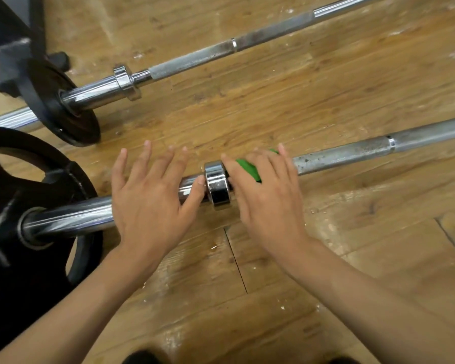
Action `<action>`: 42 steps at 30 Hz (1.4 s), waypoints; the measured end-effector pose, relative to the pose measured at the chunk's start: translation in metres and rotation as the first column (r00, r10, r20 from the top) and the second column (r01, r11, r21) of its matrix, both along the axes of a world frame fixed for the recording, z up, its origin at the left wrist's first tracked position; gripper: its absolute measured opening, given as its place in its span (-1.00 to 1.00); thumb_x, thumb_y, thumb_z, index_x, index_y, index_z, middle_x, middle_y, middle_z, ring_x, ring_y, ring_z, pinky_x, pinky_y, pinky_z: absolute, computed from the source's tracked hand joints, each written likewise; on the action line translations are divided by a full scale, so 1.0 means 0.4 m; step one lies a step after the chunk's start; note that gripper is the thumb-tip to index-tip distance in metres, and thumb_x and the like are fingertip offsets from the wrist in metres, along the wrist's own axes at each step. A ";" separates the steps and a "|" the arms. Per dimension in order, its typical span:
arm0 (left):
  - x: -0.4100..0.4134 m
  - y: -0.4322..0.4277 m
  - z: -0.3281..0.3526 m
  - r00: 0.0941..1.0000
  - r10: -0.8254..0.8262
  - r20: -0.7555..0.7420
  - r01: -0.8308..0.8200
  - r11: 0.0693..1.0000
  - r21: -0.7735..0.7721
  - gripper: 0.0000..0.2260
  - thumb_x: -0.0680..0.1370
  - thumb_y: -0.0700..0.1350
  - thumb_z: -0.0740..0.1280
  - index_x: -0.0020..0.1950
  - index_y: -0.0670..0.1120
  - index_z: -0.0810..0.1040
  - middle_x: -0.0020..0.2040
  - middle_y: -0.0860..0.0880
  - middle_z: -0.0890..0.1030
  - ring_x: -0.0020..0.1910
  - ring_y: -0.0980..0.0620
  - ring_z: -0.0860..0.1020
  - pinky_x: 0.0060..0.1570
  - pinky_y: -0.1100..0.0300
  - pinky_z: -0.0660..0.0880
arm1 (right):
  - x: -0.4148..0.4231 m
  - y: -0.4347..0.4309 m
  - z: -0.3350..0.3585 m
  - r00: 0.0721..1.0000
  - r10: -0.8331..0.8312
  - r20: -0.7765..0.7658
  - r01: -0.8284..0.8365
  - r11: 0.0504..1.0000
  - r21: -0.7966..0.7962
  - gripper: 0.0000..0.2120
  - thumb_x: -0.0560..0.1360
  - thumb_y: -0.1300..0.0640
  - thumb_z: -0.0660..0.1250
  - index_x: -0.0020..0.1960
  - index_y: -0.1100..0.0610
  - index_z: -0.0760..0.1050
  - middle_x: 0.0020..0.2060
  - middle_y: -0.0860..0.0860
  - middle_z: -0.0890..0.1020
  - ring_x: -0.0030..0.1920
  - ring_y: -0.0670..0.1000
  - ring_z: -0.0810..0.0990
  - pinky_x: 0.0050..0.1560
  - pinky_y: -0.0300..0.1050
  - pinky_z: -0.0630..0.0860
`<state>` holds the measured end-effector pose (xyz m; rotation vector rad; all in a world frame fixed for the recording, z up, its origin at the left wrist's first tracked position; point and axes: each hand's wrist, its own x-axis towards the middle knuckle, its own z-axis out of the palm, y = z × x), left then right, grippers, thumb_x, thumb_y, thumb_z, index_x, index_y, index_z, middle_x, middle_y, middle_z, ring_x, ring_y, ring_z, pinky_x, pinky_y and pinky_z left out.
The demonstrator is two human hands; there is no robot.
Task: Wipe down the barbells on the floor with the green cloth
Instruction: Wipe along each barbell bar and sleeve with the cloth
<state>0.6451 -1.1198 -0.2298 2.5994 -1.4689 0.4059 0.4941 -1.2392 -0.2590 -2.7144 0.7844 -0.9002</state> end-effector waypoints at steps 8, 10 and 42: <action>-0.007 -0.009 -0.001 0.999 0.023 -0.033 -0.022 1.000 0.019 -0.44 0.68 0.23 0.02 0.46 -0.03 0.58 0.38 -0.10 0.63 0.55 -0.21 0.39 0.58 -0.20 0.08 | -0.053 -0.049 -0.031 0.991 -0.010 0.130 0.016 0.999 -0.040 -0.74 0.65 0.14 0.35 0.30 0.05 0.67 0.12 0.10 0.68 0.23 0.20 0.58 0.48 0.19 0.30; -0.004 -0.009 -0.001 0.999 0.025 -0.027 -0.024 0.999 0.023 -0.43 0.69 0.23 0.01 0.46 -0.04 0.58 0.37 -0.11 0.63 0.55 -0.21 0.39 0.58 -0.21 0.09 | -0.018 -0.025 -0.029 0.990 0.072 0.123 -0.065 0.996 -0.056 -0.71 0.60 0.20 0.42 0.31 0.08 0.66 0.12 0.07 0.69 0.20 0.16 0.58 0.46 0.16 0.33; -0.040 0.038 0.010 0.994 -0.008 -0.109 0.014 0.998 0.058 -0.38 0.73 0.26 -0.08 0.56 -0.07 0.47 0.43 -0.12 0.59 0.53 -0.17 0.43 0.54 -0.17 0.23 | -0.142 -0.149 0.026 0.983 -0.094 -0.157 0.090 0.995 -0.035 -0.69 0.66 0.01 0.18 0.14 0.09 0.67 -0.04 0.11 0.65 0.05 0.17 0.61 0.56 0.28 0.18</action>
